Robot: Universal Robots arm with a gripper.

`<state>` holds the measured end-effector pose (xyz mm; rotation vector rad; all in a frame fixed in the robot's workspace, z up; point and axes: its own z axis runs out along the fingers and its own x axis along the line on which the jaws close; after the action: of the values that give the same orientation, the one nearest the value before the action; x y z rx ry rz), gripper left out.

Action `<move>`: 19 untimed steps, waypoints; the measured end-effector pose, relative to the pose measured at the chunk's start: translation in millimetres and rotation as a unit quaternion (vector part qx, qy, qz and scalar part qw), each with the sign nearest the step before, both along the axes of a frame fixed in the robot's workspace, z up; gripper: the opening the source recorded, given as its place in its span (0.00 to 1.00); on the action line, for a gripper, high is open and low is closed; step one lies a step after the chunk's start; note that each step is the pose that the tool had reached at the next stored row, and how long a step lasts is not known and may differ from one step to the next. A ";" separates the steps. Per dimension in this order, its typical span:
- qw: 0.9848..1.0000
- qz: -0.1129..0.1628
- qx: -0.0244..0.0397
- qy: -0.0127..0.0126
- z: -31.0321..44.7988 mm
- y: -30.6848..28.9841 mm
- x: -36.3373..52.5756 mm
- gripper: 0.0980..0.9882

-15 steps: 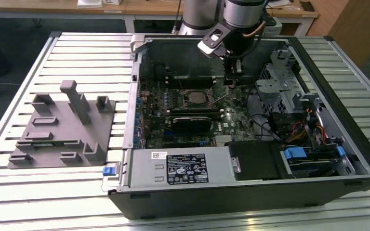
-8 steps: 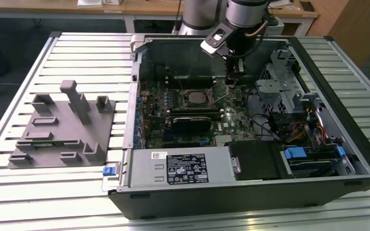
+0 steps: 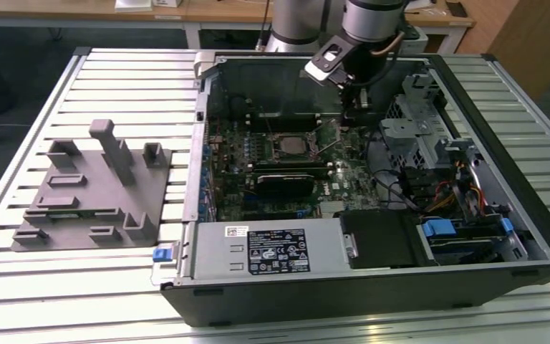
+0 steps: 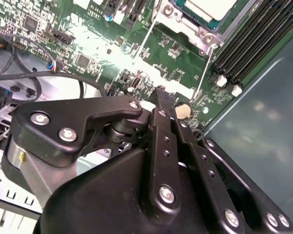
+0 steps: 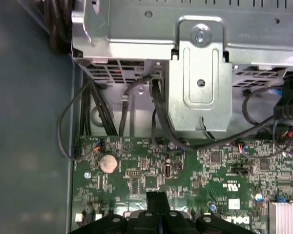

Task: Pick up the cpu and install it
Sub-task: 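Close the cpu cover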

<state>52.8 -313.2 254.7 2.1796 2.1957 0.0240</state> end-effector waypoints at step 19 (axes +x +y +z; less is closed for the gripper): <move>1.000 0.000 0.000 0.004 -14.5 1.3 5.6 0.01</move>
<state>58.4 -311.9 240.2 2.1840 2.2004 0.0155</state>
